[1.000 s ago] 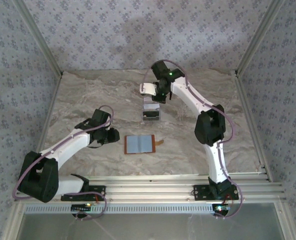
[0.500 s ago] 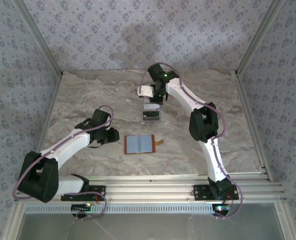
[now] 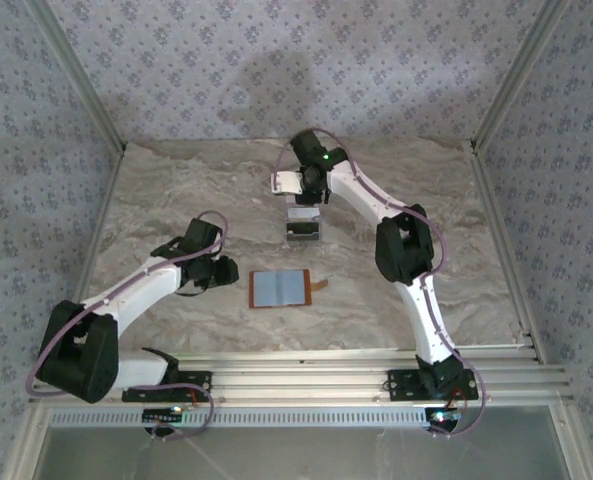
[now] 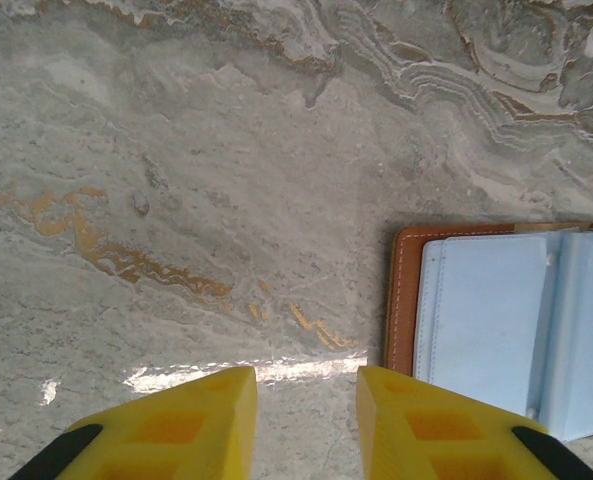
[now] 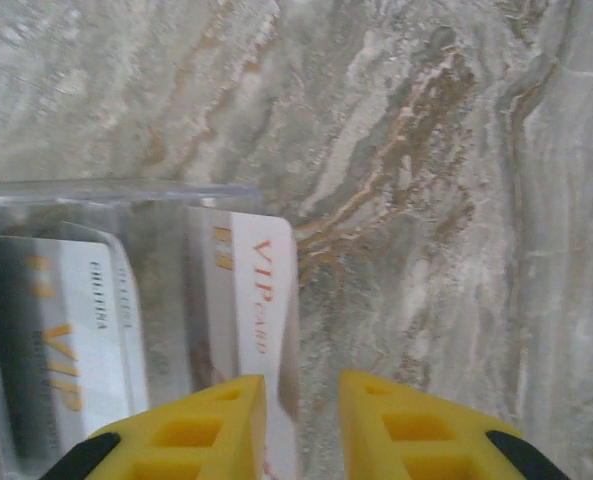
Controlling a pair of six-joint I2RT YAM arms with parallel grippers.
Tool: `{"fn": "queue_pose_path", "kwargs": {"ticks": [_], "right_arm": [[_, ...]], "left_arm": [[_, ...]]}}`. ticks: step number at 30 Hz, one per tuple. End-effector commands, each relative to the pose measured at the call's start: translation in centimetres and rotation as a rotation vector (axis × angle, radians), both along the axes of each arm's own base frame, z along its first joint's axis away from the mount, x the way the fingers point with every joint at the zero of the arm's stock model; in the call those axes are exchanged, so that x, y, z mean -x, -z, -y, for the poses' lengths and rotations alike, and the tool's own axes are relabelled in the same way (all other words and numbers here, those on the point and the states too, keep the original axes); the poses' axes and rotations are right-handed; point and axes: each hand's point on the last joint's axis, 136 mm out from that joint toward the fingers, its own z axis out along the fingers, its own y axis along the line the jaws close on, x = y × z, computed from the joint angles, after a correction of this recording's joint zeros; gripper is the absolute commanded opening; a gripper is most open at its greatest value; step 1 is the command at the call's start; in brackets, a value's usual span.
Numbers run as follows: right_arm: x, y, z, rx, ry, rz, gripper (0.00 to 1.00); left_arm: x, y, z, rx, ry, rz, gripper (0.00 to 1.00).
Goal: Take the credit cards out of the card holder
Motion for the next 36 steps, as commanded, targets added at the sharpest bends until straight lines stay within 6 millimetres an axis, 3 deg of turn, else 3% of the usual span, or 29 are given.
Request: {"fn": "queue_pose_path", "kwargs": {"ticks": [1, 6, 10, 14, 17, 20, 23, 25, 27, 30, 36], "right_arm": [[-1.5, -4.3, -0.1, 0.035, -0.044, 0.201, 0.28], [-1.7, -7.0, 0.4, -0.004, 0.021, 0.275, 0.28], [-0.4, -8.9, 0.8, -0.094, 0.109, 0.264, 0.31], [1.3, -9.2, 1.8, -0.185, 0.227, 0.219, 0.34], [2.8, -8.7, 3.2, -0.248, 0.335, 0.193, 0.39], [4.0, -7.7, 5.6, -0.287, 0.463, 0.181, 0.47], [5.0, -6.0, 9.0, -0.297, 0.604, 0.180, 0.65], [5.9, -4.5, 11.4, -0.306, 0.696, 0.190, 1.00], [6.8, -2.5, 13.9, -0.310, 0.786, 0.179, 1.00], [7.6, -0.4, 17.8, -0.333, 0.929, 0.209, 1.00], [9.1, 1.8, 23.9, -0.419, 1.126, 0.336, 1.00]], "left_arm": [[-0.4, -0.5, -0.1, -0.011, -0.002, 0.003, 0.32], [-0.8, -0.9, -0.3, -0.023, 0.004, 0.019, 0.33], [-1.4, -1.4, -0.3, -0.026, 0.009, 0.034, 0.33], [-2.2, -1.8, -0.1, -0.024, 0.031, 0.059, 0.35], [-3.3, -2.4, -0.4, -0.050, 0.038, 0.104, 0.45], [-4.8, -3.0, -1.6, -0.100, 0.011, 0.159, 0.55], [-6.4, -3.7, -3.3, -0.176, -0.035, 0.212, 0.64], [-7.4, -4.1, -4.9, -0.251, -0.075, 0.248, 0.74], [-8.2, -4.6, -6.2, -0.308, -0.107, 0.282, 0.98], [-9.4, -5.6, -8.0, -0.365, -0.150, 0.356, 1.00], [-10.3, -7.1, -14.6, -0.575, -0.305, 0.540, 0.99]]}}
